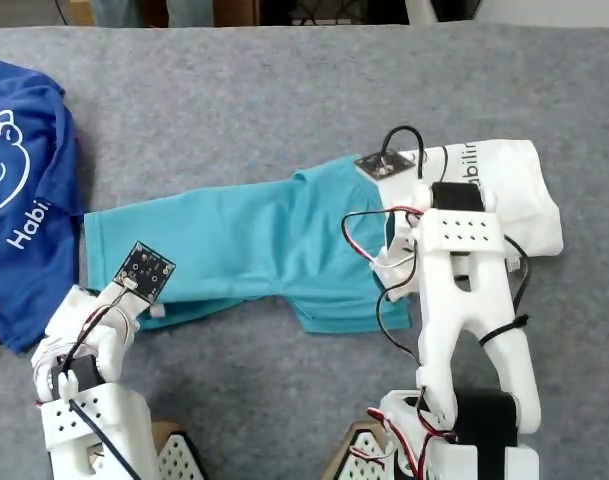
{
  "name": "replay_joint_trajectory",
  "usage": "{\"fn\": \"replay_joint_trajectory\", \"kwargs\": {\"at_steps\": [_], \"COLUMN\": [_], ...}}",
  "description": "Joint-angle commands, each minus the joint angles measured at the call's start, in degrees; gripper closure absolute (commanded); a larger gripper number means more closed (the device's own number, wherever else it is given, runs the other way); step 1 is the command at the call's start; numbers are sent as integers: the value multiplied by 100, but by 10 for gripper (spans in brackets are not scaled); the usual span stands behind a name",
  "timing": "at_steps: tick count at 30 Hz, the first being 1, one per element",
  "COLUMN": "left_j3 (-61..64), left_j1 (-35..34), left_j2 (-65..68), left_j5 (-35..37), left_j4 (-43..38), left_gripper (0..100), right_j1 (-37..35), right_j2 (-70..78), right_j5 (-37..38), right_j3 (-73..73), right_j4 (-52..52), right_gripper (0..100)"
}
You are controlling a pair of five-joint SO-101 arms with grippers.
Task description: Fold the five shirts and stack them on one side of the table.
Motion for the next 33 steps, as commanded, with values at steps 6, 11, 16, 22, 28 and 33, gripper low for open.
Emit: {"fn": "replay_joint_trajectory", "kwargs": {"at_steps": [6,11,16,22,28,33], "left_j3": [-1024,-2018,-3037,-3169,-3336,-4374], "left_j1": [-365,-532,-488,-22,127,215], "left_j2": [-62,-18,-9,88,2040,4290], "left_j5": [-88,-88,-88,105,1503,2022], "left_j4": [703,1187,1802,1231,-158,-580], "left_gripper": [834,870,919,972,970,970], "right_j1": [44,44,26,-211,-747,-835], "right_j2": [-198,-198,-189,312,1965,3424], "right_j5": [0,-88,-607,-1011,-1697,-1916], "right_j3": [-154,-822,-1666,-2149,-3459,-4857], "right_j4": [-35,-44,-273,-1055,-1345,-1336], "right_gripper": [624,678,963,986,985,985]}}
